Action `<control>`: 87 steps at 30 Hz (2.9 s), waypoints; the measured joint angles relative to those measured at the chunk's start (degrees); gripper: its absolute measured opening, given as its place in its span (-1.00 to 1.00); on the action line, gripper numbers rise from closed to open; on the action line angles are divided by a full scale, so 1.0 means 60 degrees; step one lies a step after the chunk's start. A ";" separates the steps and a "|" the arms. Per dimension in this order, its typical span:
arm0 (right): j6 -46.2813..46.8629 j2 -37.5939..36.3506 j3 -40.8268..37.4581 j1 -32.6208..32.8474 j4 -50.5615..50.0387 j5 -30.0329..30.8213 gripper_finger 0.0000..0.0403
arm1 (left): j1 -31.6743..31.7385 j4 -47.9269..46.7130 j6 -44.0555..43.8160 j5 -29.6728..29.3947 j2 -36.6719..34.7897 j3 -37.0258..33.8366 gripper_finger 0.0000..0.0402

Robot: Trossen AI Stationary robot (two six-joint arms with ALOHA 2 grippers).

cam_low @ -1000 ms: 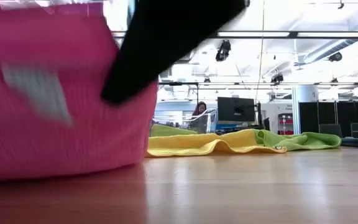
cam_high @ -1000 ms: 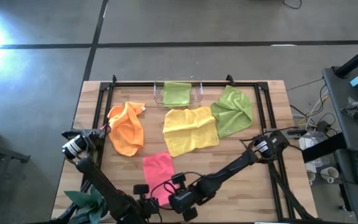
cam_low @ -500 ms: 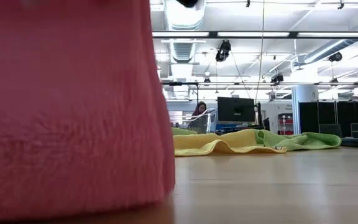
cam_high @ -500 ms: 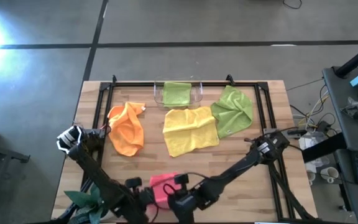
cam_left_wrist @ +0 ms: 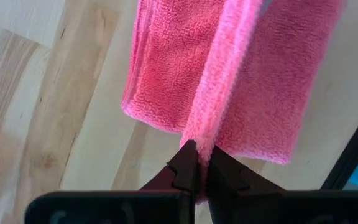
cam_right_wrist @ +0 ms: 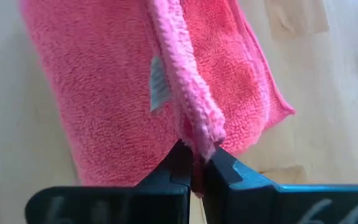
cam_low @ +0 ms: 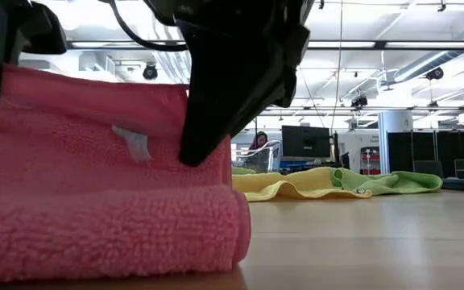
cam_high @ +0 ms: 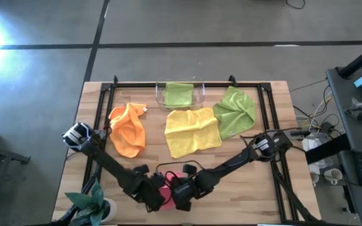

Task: Fold microfiber towels
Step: Fold the pink microfiber cloth, then put the folded pink microfiber cloth into the transparent bin

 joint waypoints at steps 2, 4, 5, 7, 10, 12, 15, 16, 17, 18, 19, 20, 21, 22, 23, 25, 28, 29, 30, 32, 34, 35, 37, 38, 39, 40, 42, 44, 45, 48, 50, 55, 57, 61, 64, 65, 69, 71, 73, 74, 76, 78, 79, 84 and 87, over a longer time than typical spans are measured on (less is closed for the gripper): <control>-0.0005 0.0000 -0.0011 0.0010 0.0014 -0.0046 -0.96 | 0.0055 0.0022 0.0017 0.0005 0.0000 -0.0016 -0.97; -0.0011 0.0000 -0.0002 -0.0006 -0.0025 -0.0066 -0.96 | 0.0081 0.0119 0.0198 0.0009 0.0000 -0.0016 -0.97; -0.0011 0.0000 0.0011 -0.0014 -0.0036 -0.0074 -0.96 | 0.0082 0.0187 0.0349 0.0020 0.0000 -0.0019 -0.96; -0.0015 0.0000 0.0026 -0.0030 -0.0044 -0.0098 -0.96 | 0.0078 0.0359 0.0573 0.0061 0.0000 -0.0027 -0.93; -0.0025 0.0000 0.0026 -0.0048 -0.0051 -0.0114 -0.96 | 0.0074 0.0428 0.0715 0.0070 0.0000 -0.0027 -0.82; -0.0082 0.0004 0.0026 -0.0063 -0.0046 -0.0113 -0.96 | 0.0078 0.0430 0.0714 0.0066 0.0000 -0.0027 -0.72; -0.0112 0.0004 0.0026 -0.0103 -0.0023 -0.0112 -0.96 | 0.0074 0.0402 0.0712 0.0063 0.0000 -0.0027 -0.55; -0.0170 0.0004 0.0026 -0.0123 -0.0025 -0.0109 -0.96 | 0.0074 0.0339 0.0710 0.0108 -0.0007 -0.0027 -0.49; -0.0200 0.0004 0.0026 -0.0147 -0.0019 -0.0108 -0.96 | 0.0081 0.0265 0.0707 0.0183 -0.0038 -0.0027 -0.44; -0.0228 0.0004 0.0026 -0.0165 -0.0015 -0.0101 -0.96 | 0.0099 0.0263 0.0710 0.0339 -0.0068 -0.0027 -0.40; -0.0275 0.0004 0.0026 -0.0194 0.0001 -0.0095 -0.96 | 0.0124 0.0289 0.0708 0.0457 -0.0124 -0.0027 -0.36; -0.0330 0.0004 0.0026 -0.0212 0.0028 -0.0098 -0.96 | 0.0139 0.0285 0.0699 0.0546 -0.0210 -0.0027 -0.34; -0.0369 0.0004 0.0026 -0.0225 0.0038 -0.0095 -0.96 | 0.0146 0.0285 0.0640 0.0583 -0.0315 -0.0027 -0.32; -0.0433 0.0004 0.0026 -0.0250 0.0038 -0.0095 -0.96 | 0.0160 0.0291 0.0521 0.0583 -0.0438 -0.0027 -0.32; -0.0454 0.0004 0.0026 -0.0272 0.0041 -0.0091 -0.96 | 0.0169 0.0292 0.0465 0.0577 -0.0559 -0.0027 -0.31; -0.0514 0.0004 0.0026 -0.0311 0.0051 -0.0068 -0.96 | 0.0173 0.0300 0.0393 0.0509 -0.0834 -0.0027 -0.31; -0.0531 0.0004 0.0026 -0.0371 0.0086 0.0019 -0.95 | 0.0162 0.0310 -0.0060 0.0137 -0.1210 -0.0027 -0.31; -0.0559 0.0004 0.0026 -0.0389 0.0087 0.0017 -0.94 | 0.0166 0.0348 -0.0100 0.0035 -0.1270 -0.0027 -0.31; -0.0567 0.0004 0.0026 -0.0399 0.0087 0.0018 -0.92 | 0.0148 0.0391 -0.0094 -0.0089 -0.1296 -0.0024 -0.31; -0.0583 0.0004 0.0026 -0.0414 0.0089 0.0018 -0.85 | 0.0103 0.0437 0.0001 -0.0231 -0.1304 -0.0024 -0.31; -0.0584 0.0004 0.0026 -0.0424 0.0109 0.0017 -0.76 | 0.0093 0.0440 0.0039 -0.0365 -0.1251 -0.0024 -0.31; -0.0583 0.0004 0.0026 -0.0430 0.0109 0.0015 -0.71 | 0.0082 0.0448 0.0143 -0.0381 -0.1205 -0.0027 -0.31; -0.0586 0.0004 0.0026 -0.0434 0.0105 0.0015 -0.59 | 0.0060 0.0551 0.0345 -0.0385 -0.1041 -0.0040 -0.31; -0.0586 0.0007 0.0026 -0.0444 0.0106 0.0015 -0.53 | 0.0057 0.0578 0.0468 -0.0385 -0.0946 -0.0052 -0.31; -0.0595 0.0007 0.0026 -0.0445 0.0097 0.0015 -0.47 | 0.0022 0.0594 0.0562 -0.0389 -0.0878 -0.0053 -0.31; -0.0670 0.0003 0.0034 -0.0445 0.0034 0.0011 -0.41 | 0.0004 0.0635 0.0688 -0.0390 -0.0809 -0.0053 -0.31; -0.0810 -0.0075 0.0040 -0.0449 -0.0190 -0.0033 -0.31 | -0.0073 0.0699 0.0747 -0.0399 -0.0697 -0.0053 -0.31; -0.0844 -0.0255 0.0040 -0.0449 -0.0598 -0.0185 -0.22 | -0.0194 0.0684 0.0749 -0.0425 -0.0592 -0.0062 -0.31; -0.0838 -0.0390 0.0041 -0.0449 -0.0812 -0.0221 -0.19 | -0.0273 0.0679 0.0750 -0.0440 -0.0541 -0.0064 -0.31; -0.0841 -0.0729 0.0051 -0.0362 -0.1672 -0.0237 -0.13 | -0.0537 0.0728 0.0749 -0.0657 -0.0455 -0.0067 -0.31; -0.0976 -0.0872 0.0042 -0.0208 -0.2229 -0.0215 -0.11 | -0.0734 0.0893 0.0747 -0.0830 -0.0370 -0.0068 -0.31; -0.1830 -0.0987 -0.0133 0.0457 -0.2523 -0.0240 -0.11 | -0.1195 0.1943 0.1309 -0.1376 -0.0083 -0.0075 -0.31; -0.2329 -0.0987 -0.0339 0.0719 -0.2244 -0.0240 -0.12 | -0.1316 0.2281 0.1539 -0.1472 0.0075 -0.0075 -0.31; -0.3344 -0.0984 -0.1005 0.1052 -0.0445 -0.0245 -0.14 | -0.1413 0.2471 0.1582 -0.1634 0.0467 -0.0075 -0.31; -0.4083 -0.0994 -0.1403 0.1150 0.1126 -0.0254 -0.15 | -0.1469 0.2485 0.1585 -0.1631 0.0761 -0.0067 -0.31; -0.4318 -0.0994 -0.1489 0.1169 0.1377 -0.0267 -0.15 | -0.1485 0.2511 0.1583 -0.1623 0.0837 -0.0067 -0.31; -0.5154 -0.0994 -0.1686 0.1176 0.2006 -0.0269 -0.14 | -0.1589 0.2909 0.1596 -0.1591 0.1024 -0.0067 -0.31; -0.5539 -0.1002 -0.1839 0.1176 0.2422 -0.0262 -0.14 | -0.1666 0.3187 0.1626 -0.1603 0.1131 -0.0070 -0.31; -0.5793 -0.1002 -0.2045 0.1176 0.2791 -0.0262 -0.15 | -0.1728 0.3299 0.1741 -0.1599 0.1298 -0.0084 -0.31; -0.5892 -0.1002 -0.2143 0.1176 0.3029 -0.0265 -0.15 | -0.1746 0.3380 0.1750 -0.1598 0.1392 -0.0086 -0.31; -0.6026 -0.1002 -0.2300 0.1176 0.3404 -0.0260 -0.15 | -0.1791 0.3457 0.1752 -0.1591 0.1564 -0.0086 -0.31; -0.6096 -0.1002 -0.2418 0.1176 0.3712 -0.0249 -0.15 | -0.1791 0.3432 0.1738 -0.1599 0.1729 -0.0086 -0.31; -0.6106 -0.1002 -0.2499 0.1169 0.3865 -0.0246 -0.15 | -0.1783 0.3432 0.1738 -0.1606 0.1798 -0.0086 -0.31; -0.6219 -0.0990 -0.2990 0.1020 0.4460 -0.0240 -0.15 | -0.1744 0.3442 0.1712 -0.1660 0.2064 -0.0086 -0.31; -0.6106 -0.0884 -0.3005 0.0876 0.4493 -0.0221 -0.15 | -0.1730 0.3445 0.1712 -0.1700 0.2101 -0.0086 -0.31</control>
